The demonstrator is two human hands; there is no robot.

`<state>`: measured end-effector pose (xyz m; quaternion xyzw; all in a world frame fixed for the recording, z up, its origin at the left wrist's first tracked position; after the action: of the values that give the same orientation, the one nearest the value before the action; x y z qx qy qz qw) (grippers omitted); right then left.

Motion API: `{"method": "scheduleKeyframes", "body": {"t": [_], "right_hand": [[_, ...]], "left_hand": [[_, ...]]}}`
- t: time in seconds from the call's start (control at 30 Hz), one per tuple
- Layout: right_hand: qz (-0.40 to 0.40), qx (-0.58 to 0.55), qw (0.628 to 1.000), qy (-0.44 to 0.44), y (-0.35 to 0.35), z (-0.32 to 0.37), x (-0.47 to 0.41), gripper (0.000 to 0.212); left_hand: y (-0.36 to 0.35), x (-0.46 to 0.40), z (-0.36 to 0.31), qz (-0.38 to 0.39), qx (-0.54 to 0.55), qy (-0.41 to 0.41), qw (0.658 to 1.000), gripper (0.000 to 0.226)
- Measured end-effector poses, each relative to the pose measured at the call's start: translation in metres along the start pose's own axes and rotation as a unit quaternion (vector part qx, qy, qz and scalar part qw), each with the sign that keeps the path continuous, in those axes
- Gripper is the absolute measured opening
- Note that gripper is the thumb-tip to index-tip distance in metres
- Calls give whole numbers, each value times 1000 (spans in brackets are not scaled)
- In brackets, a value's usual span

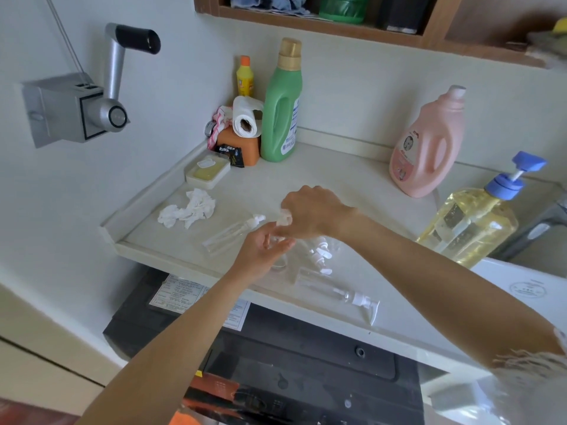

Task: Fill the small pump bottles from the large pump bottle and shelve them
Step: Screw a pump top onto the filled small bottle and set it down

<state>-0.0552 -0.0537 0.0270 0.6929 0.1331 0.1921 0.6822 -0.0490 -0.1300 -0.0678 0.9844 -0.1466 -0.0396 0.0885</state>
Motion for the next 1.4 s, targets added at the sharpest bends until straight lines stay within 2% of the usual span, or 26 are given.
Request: {"method": "scheduleKeyframes", "body": {"t": [0.1, 0.2, 0.27, 0.4, 0.47, 0.6, 0.7, 0.8, 0.9, 0.97, 1.03, 1.1, 1.2, 1.27, 1.3, 1.37, 1.4], "right_hand": [[17, -67, 996, 55, -3, 3, -1, 24], [-14, -14, 1000, 20, -8, 6, -3, 34], [-8, 24, 1000, 14, -5, 6, -4, 37], [62, -52, 994, 70, -7, 8, -1, 34], [30, -51, 996, 64, -9, 8, 3, 31], [-65, -94, 993, -7, -15, 2, 9, 29], [-100, -117, 985, -71, -19, -3, 8, 30], [-120, -142, 980, -73, -22, -7, 7, 31], [-104, -161, 982, 1, -13, -14, 13, 33], [-141, -208, 967, 53, 12, -13, 24, 20], [-164, -274, 944, 82, 34, -12, 33, 8], [-148, -324, 931, 81, 42, -16, 40, 12], [-106, -298, 944, 90, 41, -21, 46, 16], [-123, -276, 949, 87, 39, -23, 53, 18], [-143, -271, 948, 82, 37, -26, 56, 17], [-176, -276, 942, 73, 34, -30, 61, 14], [-188, -282, 939, 66, 33, -32, 63, 14]], "left_hand": [[-2, 0, -3, 10, -11, -8, 1000, 14], [-1, -1, -2, 4, 7, -9, 1000, 30], [-1, -1, -3, 6, 11, -11, 1000, 32], [-1, 1, -4, 11, -10, -18, 1000, 36], [-1, 0, -1, 13, -8, -14, 1000, 33], [-2, -4, 1, 13, 2, -5, 1000, 16], [1, -5, 3, -15, -24, -6, 1000, 18], [-1, -2, -2, -30, -50, -9, 998, 14], [-10, -4, -12, 41, -66, 21, 997, 15], [-20, -3, -26, 130, -32, 50, 990, 12], [-28, -2, -42, 186, -6, 56, 981, 10], [-34, -2, -59, 207, 3, 37, 978, 15], [-40, -3, -70, 222, 14, 24, 975, 25], [-46, -2, -72, 229, 21, 16, 973, 34], [-47, -4, -72, 224, 17, 8, 974, 46], [-47, -8, -74, 189, -4, -15, 982, 74], [-46, -9, -75, 161, -21, -29, 986, 77]]}}
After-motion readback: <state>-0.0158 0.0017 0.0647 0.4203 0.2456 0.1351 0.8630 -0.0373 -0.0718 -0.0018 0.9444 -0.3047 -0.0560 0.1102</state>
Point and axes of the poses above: each hand's wrist, its own x-axis away from the middle knuckle, its own y-axis out of the back of the hand, z = x × y, the point moved 9 cm from there along -x, towards the middle knuckle, and after that the axes turned 7 degrees about y, right-handed, at the moved point
